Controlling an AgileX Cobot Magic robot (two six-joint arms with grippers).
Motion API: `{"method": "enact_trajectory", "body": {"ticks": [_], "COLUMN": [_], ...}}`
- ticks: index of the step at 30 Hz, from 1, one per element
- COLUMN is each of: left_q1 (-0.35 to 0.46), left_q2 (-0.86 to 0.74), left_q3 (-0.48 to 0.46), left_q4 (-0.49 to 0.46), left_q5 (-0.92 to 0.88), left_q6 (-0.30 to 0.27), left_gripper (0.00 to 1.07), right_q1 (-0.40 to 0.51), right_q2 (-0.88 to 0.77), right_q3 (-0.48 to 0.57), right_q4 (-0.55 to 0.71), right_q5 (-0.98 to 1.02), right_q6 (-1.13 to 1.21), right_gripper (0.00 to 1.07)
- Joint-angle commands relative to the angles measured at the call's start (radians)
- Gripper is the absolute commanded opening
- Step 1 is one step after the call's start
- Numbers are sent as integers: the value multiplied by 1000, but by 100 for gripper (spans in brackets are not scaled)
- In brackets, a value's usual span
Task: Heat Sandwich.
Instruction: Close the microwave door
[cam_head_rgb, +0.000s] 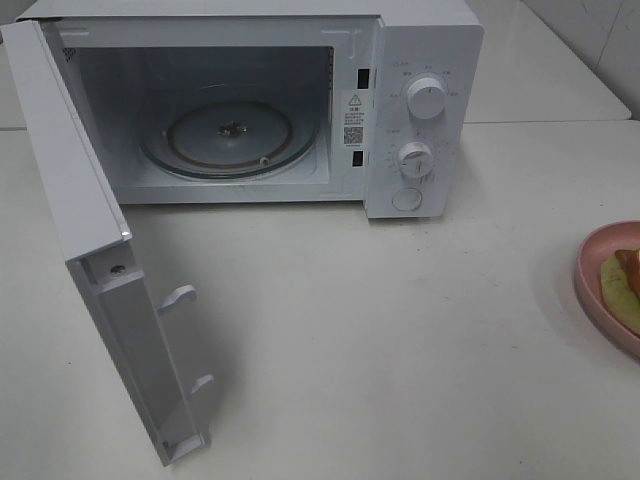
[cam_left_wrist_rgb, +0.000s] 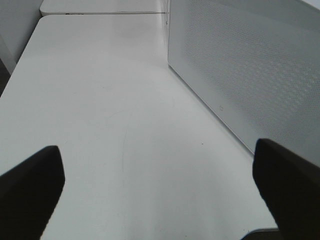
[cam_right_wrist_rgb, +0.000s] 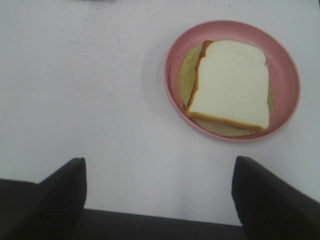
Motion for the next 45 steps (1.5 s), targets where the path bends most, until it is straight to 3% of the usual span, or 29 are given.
{"method": "enact_trajectory", "body": {"ticks": [1,14,45], "left_q1": [-5,-5,-5], "left_q2": [-17,-17,-17], "left_q3": [2,2,2], "left_q4": [-3,-3,-3], "left_q5": [0,0,0], "left_q6": [-5,-5,-5], "left_gripper": [98,98,98], "right_q1": [-56,-196,-195], "right_q2": [-104,-370,-369], "right_q3": [59,108,108], "right_q4": [24,77,76], "right_q5": [-33,-98,-98], "right_q6": [-10,-58,-55], "right_gripper": [76,76,76]}}
